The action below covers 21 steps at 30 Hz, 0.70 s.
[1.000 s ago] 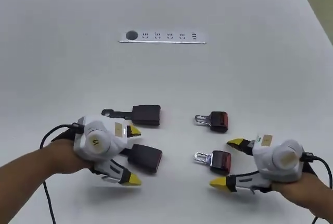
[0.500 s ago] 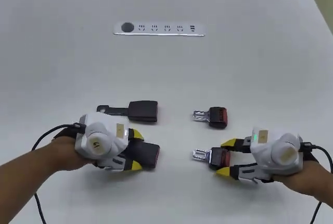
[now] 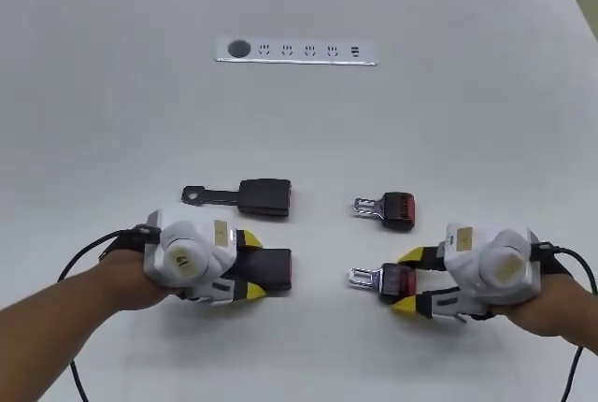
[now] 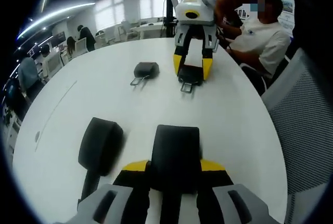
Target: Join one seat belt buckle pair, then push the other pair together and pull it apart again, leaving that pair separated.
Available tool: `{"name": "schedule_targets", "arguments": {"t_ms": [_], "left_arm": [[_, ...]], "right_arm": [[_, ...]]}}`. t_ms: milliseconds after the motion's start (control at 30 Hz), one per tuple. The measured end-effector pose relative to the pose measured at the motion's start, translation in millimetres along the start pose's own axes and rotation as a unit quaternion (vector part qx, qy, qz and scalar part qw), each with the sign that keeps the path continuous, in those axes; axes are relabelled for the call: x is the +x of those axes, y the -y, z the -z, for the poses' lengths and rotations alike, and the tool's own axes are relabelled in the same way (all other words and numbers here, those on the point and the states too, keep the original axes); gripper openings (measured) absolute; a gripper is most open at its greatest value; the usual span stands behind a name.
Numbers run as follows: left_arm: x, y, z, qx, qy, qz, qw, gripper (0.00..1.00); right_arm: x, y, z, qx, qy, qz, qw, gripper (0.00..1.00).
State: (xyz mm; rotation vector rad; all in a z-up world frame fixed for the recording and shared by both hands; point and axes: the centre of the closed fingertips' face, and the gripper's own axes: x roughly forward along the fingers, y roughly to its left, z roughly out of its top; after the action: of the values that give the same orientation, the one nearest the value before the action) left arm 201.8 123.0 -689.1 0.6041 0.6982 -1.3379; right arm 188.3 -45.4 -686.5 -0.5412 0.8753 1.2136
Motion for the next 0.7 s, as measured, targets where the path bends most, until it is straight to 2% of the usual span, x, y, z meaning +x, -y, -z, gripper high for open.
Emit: {"name": "schedule_targets", "arguments": {"t_ms": [300, 533, 567, 700], "left_arm": [[1.1, -0.3, 2.0, 0.013, -0.017, 0.014, 0.9997, 0.35], [1.0, 1.3, 3.1, 0.018, -0.023, 0.020, 0.9994, 0.35], [0.8, 1.7, 2.8, 0.017, -0.023, 0.020, 0.9994, 0.35], [-0.1, 2.5, 1.6, 0.019, -0.025, 0.021, 0.9993, 0.35]], "right_arm": [[15.2, -3.7, -12.3, -0.006, 0.009, -0.003, 0.9999, 0.33], [34.3, -15.2, -31.1, -0.020, 0.022, -0.011, 0.9995, 0.33], [36.4, -18.3, -38.7, -0.019, 0.034, -0.017, 0.9991, 0.33], [42.4, -20.0, -48.3, -0.022, 0.039, -0.018, 0.9988, 0.33]]}}
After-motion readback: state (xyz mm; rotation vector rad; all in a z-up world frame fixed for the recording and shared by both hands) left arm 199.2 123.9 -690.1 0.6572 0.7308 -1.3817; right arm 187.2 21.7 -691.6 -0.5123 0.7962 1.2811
